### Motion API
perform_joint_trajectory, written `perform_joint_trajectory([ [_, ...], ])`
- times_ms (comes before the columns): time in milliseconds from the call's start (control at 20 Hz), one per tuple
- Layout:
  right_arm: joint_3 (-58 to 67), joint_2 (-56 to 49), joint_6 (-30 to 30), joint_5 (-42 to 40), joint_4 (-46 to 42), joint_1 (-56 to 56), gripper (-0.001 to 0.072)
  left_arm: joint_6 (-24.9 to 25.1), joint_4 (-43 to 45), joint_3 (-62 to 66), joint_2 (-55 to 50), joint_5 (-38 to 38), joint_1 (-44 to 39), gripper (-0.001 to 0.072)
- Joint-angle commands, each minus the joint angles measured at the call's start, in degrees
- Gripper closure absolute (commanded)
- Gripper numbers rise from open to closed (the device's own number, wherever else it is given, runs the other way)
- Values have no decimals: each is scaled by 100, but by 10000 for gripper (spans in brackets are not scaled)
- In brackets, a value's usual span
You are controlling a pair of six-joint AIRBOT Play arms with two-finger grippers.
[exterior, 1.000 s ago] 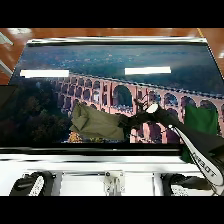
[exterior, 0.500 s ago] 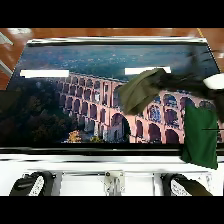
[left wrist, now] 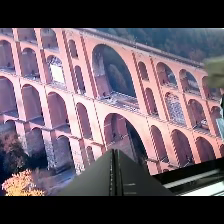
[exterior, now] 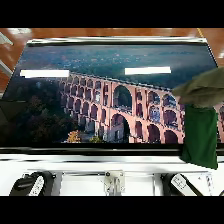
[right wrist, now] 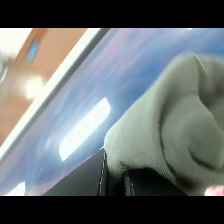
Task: Fold the shirts.
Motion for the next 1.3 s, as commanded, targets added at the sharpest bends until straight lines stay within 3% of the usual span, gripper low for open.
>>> perform_joint_trajectory([
  [0,50,-33,-13,85,-343,-940,645,11,7,-2,-15,-98,2,662],
  [200,50,-149,-140,81,-544,-1169,645,11,24,-2,-20,-101,2,662],
  [500,50,-614,-1912,-398,3049,-831,645,7,24,-2,-61,-101,2,661],
  [650,50,-688,-2914,-483,3703,-485,645,11,26,-2,-72,-103,2,661],
  [750,50,-697,-2820,-463,2990,-433,645,9,24,-2,-72,-120,2,662],
  [850,50,-697,-2271,-197,1821,-503,645,9,24,-2,-72,-258,2,662],
  [1150,50,-693,-916,1401,-2065,-774,645,9,24,-2,-59,-553,2,662],
  [1250,50,-691,-839,1762,-2726,-774,645,9,24,-2,-59,-553,2,662],
])
